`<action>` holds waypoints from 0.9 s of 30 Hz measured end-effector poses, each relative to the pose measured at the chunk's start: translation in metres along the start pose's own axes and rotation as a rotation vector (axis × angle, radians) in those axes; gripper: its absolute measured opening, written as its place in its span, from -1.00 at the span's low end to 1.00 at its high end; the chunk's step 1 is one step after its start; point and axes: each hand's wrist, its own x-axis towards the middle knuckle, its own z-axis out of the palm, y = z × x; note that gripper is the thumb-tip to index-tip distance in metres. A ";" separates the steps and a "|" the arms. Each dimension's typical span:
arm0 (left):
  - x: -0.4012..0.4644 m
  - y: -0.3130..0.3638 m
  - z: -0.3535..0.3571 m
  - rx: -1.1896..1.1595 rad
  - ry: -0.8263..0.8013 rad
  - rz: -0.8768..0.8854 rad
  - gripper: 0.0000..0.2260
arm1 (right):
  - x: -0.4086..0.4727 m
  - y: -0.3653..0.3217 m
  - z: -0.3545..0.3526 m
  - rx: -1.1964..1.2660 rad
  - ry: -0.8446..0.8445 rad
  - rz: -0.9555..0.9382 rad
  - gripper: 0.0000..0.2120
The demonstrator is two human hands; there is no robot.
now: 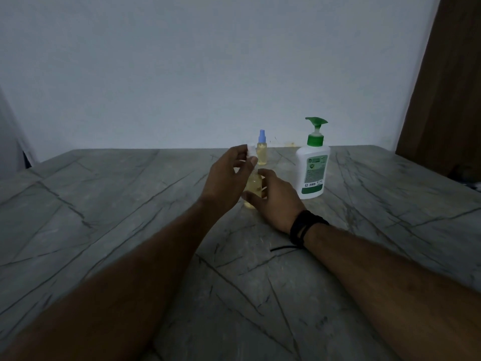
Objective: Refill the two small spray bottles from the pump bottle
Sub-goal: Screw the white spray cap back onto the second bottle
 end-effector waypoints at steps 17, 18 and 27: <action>0.000 -0.008 0.005 0.132 -0.012 0.019 -0.70 | -0.002 -0.005 -0.003 -0.023 -0.015 -0.008 -0.42; 0.000 -0.007 0.005 0.140 -0.015 0.013 -0.70 | -0.002 -0.005 -0.003 -0.023 -0.016 -0.008 -0.42; 0.004 -0.009 0.001 0.174 -0.024 0.022 -0.73 | -0.002 -0.008 -0.003 -0.034 -0.029 -0.006 -0.40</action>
